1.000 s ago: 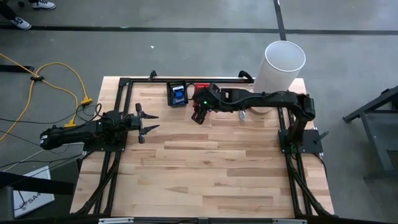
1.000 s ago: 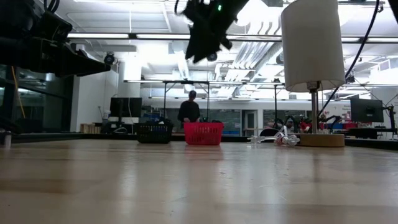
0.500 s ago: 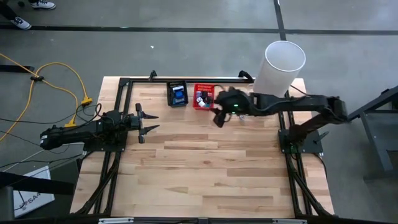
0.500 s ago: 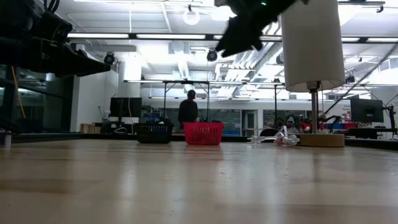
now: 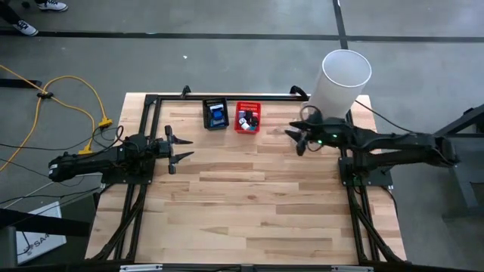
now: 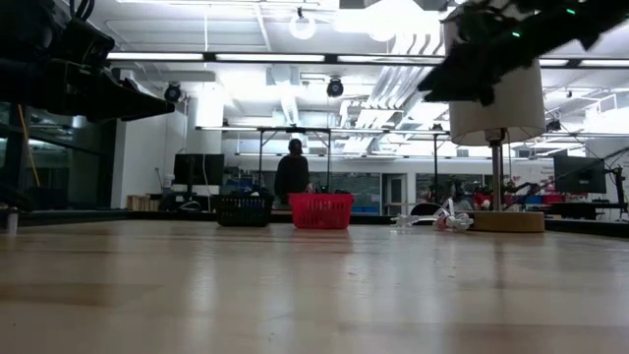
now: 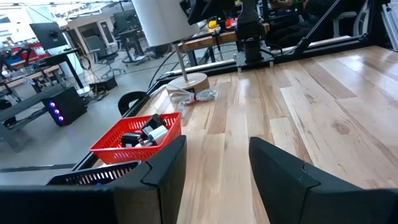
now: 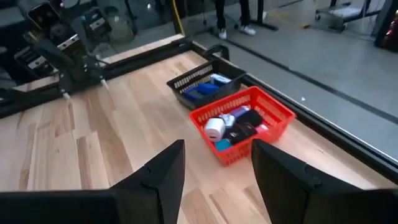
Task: Pick & Place Office items
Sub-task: Return to Home Position
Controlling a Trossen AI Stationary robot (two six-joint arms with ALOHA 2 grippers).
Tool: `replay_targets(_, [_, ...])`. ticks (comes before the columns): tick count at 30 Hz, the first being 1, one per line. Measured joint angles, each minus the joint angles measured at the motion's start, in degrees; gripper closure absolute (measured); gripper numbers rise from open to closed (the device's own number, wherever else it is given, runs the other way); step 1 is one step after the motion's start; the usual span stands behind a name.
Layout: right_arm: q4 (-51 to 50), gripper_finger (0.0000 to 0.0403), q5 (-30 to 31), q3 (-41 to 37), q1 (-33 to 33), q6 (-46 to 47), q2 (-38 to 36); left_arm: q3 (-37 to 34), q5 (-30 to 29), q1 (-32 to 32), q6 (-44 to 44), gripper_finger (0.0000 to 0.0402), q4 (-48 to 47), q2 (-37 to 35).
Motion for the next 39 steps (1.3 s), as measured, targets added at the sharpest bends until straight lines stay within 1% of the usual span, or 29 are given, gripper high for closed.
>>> replay_targets(9, [1.4, 0.0231, 0.9, -12.9, -0.7, -0.6, -17.0, 0.0, 0.0, 0.0, 0.0, 0.0235, 0.0, 0.0])
replay_targets(17, [1.9, 0.0231, 1.3, -20.2, -0.8, -1.4, -29.2, 0.0, 0.0, 0.0, 0.0, 0.0235, 0.0, 0.0])
replay_targets(26, [1.9, 0.0231, 1.3, -24.6, -0.8, -2.2, -36.4, 0.0, 0.0, 0.0, 0.0, 0.0235, 0.0, 0.0])
replay_targets(36, [1.9, 0.0231, 0.8, -27.6, -0.8, -2.2, -41.9, 0.0, 0.0, 0.0, 0.0, 0.0235, 0.0, 0.0])
replay_targets(39, [1.9, 0.0231, -0.3, -28.5, -0.8, -2.4, -43.2, 0.0, 0.0, 0.0, 0.0, 0.0235, 0.0, 0.0])
